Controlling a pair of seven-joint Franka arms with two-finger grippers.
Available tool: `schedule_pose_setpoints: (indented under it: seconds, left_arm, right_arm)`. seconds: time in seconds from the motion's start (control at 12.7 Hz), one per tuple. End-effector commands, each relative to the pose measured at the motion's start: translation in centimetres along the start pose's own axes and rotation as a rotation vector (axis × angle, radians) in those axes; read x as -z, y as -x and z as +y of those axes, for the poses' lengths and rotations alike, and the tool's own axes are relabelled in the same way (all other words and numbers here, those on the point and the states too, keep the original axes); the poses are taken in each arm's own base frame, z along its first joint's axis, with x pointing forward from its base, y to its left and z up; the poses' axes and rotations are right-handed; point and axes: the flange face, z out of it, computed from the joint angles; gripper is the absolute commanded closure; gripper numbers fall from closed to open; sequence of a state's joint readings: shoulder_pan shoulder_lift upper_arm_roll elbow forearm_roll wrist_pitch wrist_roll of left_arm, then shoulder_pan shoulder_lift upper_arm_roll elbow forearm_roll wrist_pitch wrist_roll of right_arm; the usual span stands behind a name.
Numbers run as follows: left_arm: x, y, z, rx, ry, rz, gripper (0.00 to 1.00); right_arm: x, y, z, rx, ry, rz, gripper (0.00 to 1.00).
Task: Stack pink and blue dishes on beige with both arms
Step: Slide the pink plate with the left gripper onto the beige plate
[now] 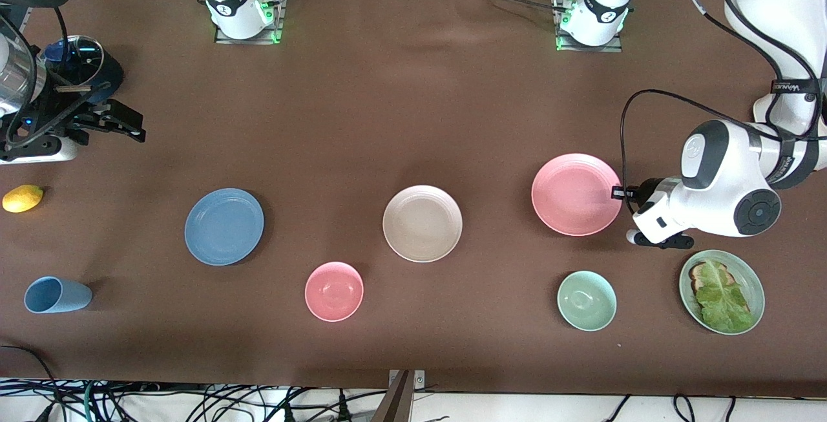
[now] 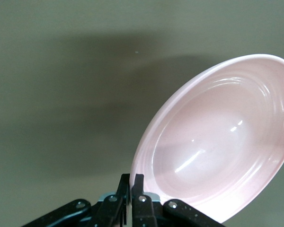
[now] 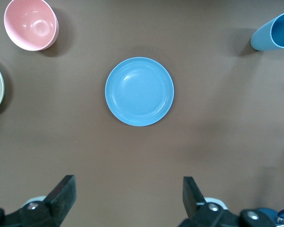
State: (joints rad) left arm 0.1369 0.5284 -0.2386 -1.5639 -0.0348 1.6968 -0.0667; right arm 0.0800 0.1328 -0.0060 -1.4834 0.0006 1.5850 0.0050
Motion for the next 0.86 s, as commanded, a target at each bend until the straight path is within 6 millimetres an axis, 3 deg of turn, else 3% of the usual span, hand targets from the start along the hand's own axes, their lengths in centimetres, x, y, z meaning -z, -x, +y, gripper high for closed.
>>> schedule_pose_setpoints:
  seconds: [0.0, 0.39, 0.79]
  left_arm:
    - [3.0, 0.2, 4.6, 0.078, 0.054, 0.023, 1.0]
    - [1.1, -0.3, 16.6, 0.127, 0.083, 0.021, 1.0]
    - [-3.6, -1.4, 24.5, 0.156, 0.108, 0.102, 1.0]
  right_arm:
    - [0.7, 0.6, -0.3, -0.011, -0.016, 0.002, 0.0]
    - [0.7, 0.6, -0.2, -0.012, -0.017, 0.002, 0.0]
    - [0.2, 0.5, 0.0, -0.017, -0.016, -0.007, 0.0]
